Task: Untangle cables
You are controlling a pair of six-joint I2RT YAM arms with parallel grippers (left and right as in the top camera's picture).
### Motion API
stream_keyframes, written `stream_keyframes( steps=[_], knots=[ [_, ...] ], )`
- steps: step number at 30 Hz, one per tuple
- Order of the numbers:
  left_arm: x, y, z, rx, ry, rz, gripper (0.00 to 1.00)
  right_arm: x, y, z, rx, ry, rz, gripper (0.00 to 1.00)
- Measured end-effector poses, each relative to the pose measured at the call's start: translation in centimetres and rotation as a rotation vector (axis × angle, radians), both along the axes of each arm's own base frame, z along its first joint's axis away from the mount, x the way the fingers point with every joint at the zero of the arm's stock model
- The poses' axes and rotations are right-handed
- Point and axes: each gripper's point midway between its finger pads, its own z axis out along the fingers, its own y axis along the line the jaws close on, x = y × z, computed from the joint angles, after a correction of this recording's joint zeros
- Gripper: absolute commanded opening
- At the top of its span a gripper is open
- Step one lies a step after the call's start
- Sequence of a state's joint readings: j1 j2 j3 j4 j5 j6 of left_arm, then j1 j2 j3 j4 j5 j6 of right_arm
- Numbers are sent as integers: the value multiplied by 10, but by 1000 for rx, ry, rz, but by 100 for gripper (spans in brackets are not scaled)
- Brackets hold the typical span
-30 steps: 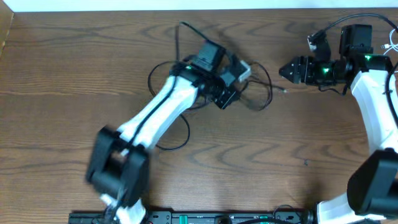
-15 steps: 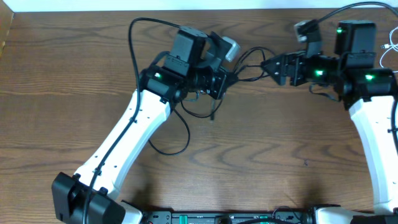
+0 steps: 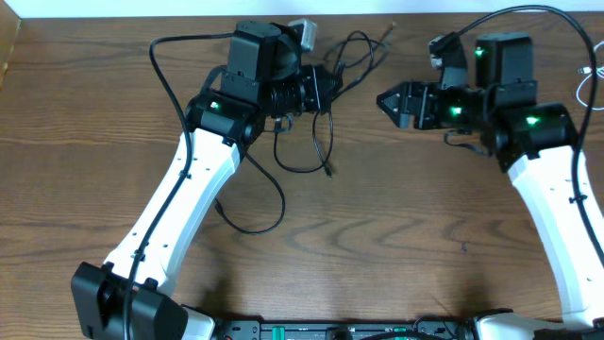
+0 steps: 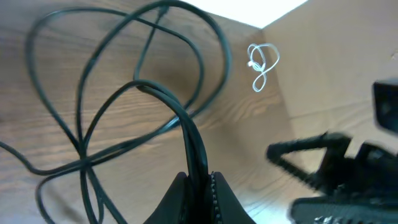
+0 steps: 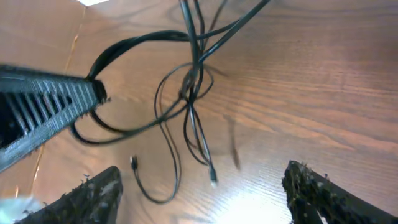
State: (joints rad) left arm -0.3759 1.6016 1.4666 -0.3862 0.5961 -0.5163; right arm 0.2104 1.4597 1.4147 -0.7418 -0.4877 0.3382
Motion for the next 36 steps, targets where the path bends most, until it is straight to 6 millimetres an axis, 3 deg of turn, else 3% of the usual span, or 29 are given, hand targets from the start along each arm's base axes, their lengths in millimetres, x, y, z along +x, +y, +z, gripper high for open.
stream_keyframes(
  steps=[6,17,23,29,32,35,36],
  knots=[
    [0,0,0,-66,101,68,7,16,18,-7,2,2,-73,75],
    [2,-3,7,-149,176,116,8,64,37,-74,16,106,-159,72],
    [1,-5,9,-165,189,112,8,90,52,-84,72,57,-152,70],
    [0,-6,9,-169,193,110,8,95,58,-101,64,82,-181,49],
    [-1,-7,10,-175,195,99,7,99,51,-108,38,91,-222,29],
    [-1,-9,15,-194,181,77,7,102,41,-110,20,92,-260,2],
    [-1,-10,19,-206,170,65,8,102,35,-113,7,100,-276,1]
  ],
)
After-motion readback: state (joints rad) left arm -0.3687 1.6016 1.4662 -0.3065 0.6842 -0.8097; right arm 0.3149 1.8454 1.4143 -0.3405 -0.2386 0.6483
